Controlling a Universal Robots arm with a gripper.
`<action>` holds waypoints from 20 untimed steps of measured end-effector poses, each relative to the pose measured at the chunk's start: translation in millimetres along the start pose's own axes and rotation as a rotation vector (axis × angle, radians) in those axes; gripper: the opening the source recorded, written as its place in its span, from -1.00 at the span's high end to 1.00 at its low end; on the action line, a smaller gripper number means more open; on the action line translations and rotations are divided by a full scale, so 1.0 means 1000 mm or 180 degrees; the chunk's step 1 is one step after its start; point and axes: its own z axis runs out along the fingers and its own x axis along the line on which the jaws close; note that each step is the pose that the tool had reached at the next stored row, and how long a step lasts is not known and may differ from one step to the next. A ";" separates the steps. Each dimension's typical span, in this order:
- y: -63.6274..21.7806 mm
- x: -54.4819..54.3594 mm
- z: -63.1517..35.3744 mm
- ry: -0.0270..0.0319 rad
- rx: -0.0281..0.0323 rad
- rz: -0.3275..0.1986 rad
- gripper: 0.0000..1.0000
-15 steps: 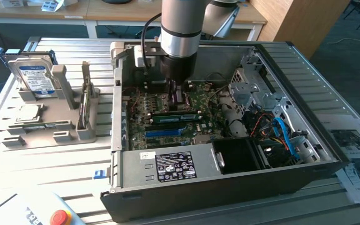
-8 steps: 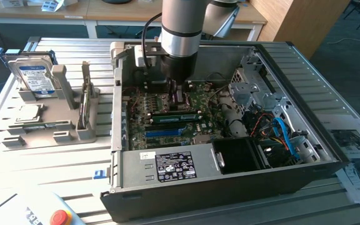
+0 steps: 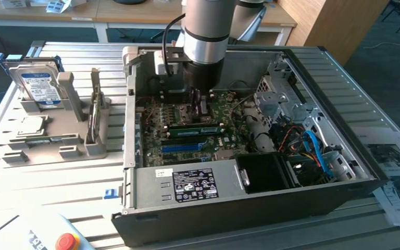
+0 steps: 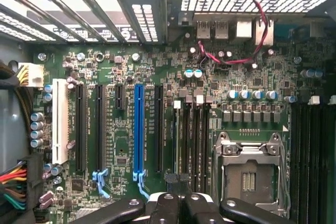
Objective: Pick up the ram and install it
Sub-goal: 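Press down the ram until it locks into place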
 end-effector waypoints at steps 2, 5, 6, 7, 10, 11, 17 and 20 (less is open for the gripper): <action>-0.0016 0.000 0.0000 0.0000 0.0000 0.0000 0.80; -0.0041 0.001 0.0001 0.0000 -0.0001 0.0000 0.80; -0.0049 0.002 0.0001 0.0000 -0.0002 0.0000 0.80; -0.0059 0.002 0.0001 0.0000 -0.0002 0.0000 0.80; -0.0091 0.003 0.0002 0.0000 -0.0004 0.0000 0.80; -0.0103 0.003 0.0002 0.0000 -0.0005 0.0000 0.80; -0.0159 0.005 0.0002 0.0000 -0.0010 0.0000 0.80; -0.0159 0.005 0.0002 0.0000 -0.0010 0.0000 0.80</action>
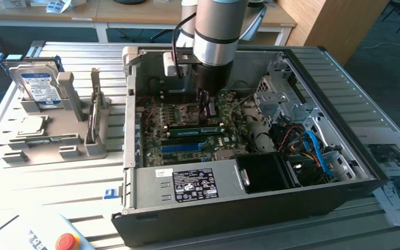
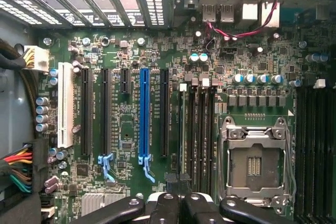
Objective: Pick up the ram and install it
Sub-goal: 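Press down the ram until it locks into place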
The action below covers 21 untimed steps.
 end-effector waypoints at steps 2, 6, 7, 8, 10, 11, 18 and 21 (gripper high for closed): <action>0.0000 0.000 -0.0015 0.0001 0.0000 0.0000 0.80; -0.0001 0.000 -0.0112 0.0000 0.0000 0.0000 0.80; -0.0001 0.000 -0.0137 0.0000 0.0000 0.0000 0.80; -0.0001 0.000 -0.0163 0.0000 0.0000 0.0000 0.80; -0.0001 0.000 -0.0207 0.0000 0.0000 0.0000 0.80; -0.0002 0.000 -0.0227 0.0000 0.0000 0.0000 0.80; -0.0002 0.001 -0.0359 0.0000 0.0000 0.0000 0.80; -0.0003 0.001 -0.0408 0.0000 0.0000 0.0000 0.80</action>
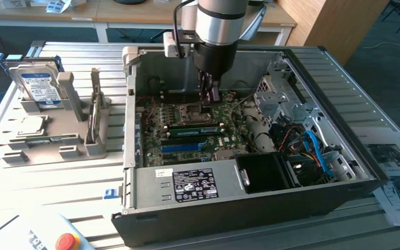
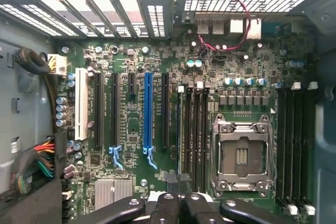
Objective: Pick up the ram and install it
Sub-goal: 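Press down the ram until it locks into place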
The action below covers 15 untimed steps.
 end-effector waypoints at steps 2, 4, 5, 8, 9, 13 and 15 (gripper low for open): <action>0.0000 0.000 -0.0030 0.0000 0.0000 0.0000 0.80; 0.0000 0.000 -0.0060 0.0000 0.0000 0.0000 0.80; 0.0000 0.000 -0.0067 0.0000 0.0000 0.0000 0.80; -0.0001 0.000 -0.0067 -0.0001 0.0000 0.0000 0.80; 0.0000 0.000 -0.0067 0.0000 0.0000 0.0000 0.80; -0.0022 0.000 -0.0068 0.0000 -0.0002 0.0000 0.80; -0.0044 0.000 -0.0067 0.0000 -0.0005 0.0000 0.80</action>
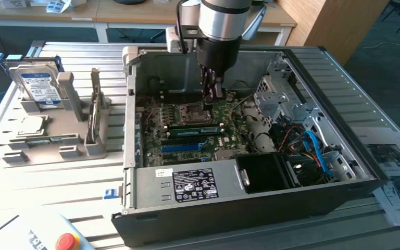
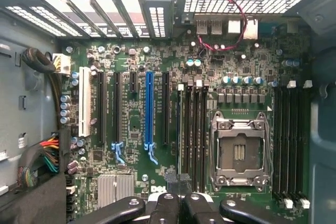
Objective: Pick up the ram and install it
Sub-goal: 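Press down the ram until it locks into place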
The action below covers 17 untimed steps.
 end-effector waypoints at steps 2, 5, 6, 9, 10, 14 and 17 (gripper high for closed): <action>-0.0019 0.000 0.0000 0.0000 -0.0004 0.0000 0.80; -0.0042 0.001 0.0000 0.0000 -0.0015 0.0000 0.80; -0.0048 0.001 0.0000 0.0000 -0.0016 0.0000 0.80; -0.0049 0.001 0.0000 0.0000 -0.0017 0.0000 0.80; -0.0049 0.001 0.0000 0.0000 -0.0017 0.0000 0.80; -0.0049 0.001 0.0000 0.0000 -0.0017 0.0000 0.80; -0.0049 0.001 0.0000 0.0000 -0.0017 0.0000 0.80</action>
